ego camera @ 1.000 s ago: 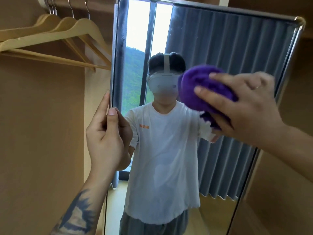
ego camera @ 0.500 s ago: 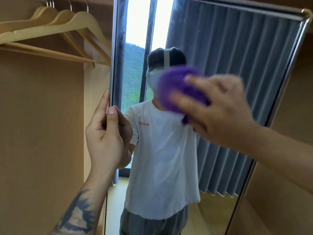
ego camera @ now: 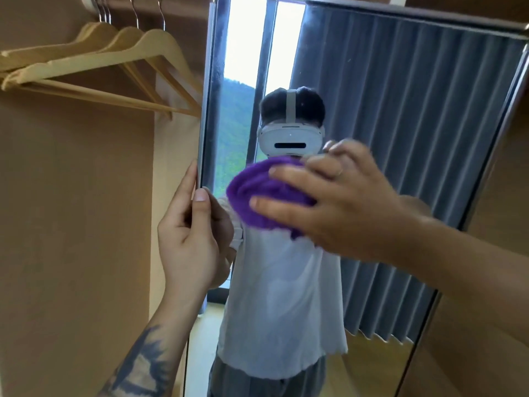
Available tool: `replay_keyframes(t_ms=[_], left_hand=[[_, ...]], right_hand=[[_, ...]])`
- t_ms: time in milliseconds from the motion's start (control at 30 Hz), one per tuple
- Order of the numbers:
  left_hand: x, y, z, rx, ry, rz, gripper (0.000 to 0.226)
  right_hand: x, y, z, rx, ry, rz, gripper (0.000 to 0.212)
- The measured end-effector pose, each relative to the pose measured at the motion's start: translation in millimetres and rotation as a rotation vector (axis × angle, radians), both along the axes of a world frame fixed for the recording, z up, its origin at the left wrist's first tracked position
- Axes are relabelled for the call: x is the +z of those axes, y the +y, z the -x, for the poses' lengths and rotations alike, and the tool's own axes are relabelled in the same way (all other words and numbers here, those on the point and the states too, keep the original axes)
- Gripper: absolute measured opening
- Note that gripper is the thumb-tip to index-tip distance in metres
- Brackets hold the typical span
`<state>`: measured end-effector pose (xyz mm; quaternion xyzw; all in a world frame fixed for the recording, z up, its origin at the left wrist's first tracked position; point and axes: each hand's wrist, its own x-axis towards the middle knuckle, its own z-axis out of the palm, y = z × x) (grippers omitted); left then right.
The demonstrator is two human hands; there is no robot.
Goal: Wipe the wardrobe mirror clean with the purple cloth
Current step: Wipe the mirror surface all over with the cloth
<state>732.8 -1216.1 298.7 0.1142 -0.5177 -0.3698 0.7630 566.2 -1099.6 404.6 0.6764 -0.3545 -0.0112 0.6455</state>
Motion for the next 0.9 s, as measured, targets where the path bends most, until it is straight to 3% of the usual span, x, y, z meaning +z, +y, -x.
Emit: replay_keyframes(t_ms=[167,200,300,367,467,567,667,733,900], left_hand=[[-0.9,0.1,0.4,0.017,-0.016,-0.006,0.041],[-1.5,-0.9,-1.3,0.019,-0.01,-0.009,0.04],[-2.4,-4.3,-6.6,-0.009,0.015,-0.024,0.041],[-2.7,-4.4,-7.5,-0.03,0.015,-0.023,0.042],[-2.9,-2.4,-2.5,-0.033,-0.002,-0.015,0.041],[-4.5,-1.2,0.9,-0.04,-0.011,-0.004,0.041],[-7.1,-8.1,-7.9,-0.089,0.031,-0.033,0.036],[-9.1,-10.5,-10.7,-0.094,0.024,-0.039,0.034],[-14.1,-14.1,-5.8,-0.113,0.01,-0.048,0.04]], right_hand=[[34.0,-16.0,-5.9,0.065,-0.548,0.309,0.065],[24.5,-18.9,-11.3,0.082,-0.513,0.296,0.063],[-16.2,-22.4,-21.5,0.07,-0.115,0.032,0.051],[-17.0,-23.0,-21.6,0.039,-0.03,-0.058,0.049],[7.1,-32.5,-21.2,0.06,-0.231,0.11,0.068],[6.2,-38.6,-32.1,0.101,-0.478,0.254,0.066],[-29.9,-40.0,-43.3,0.126,-0.285,0.147,0.044],[-35.2,-36.7,-39.5,0.101,-0.244,0.082,0.043],[-35.8,-40.1,-47.1,0.105,-0.735,0.334,0.062]])
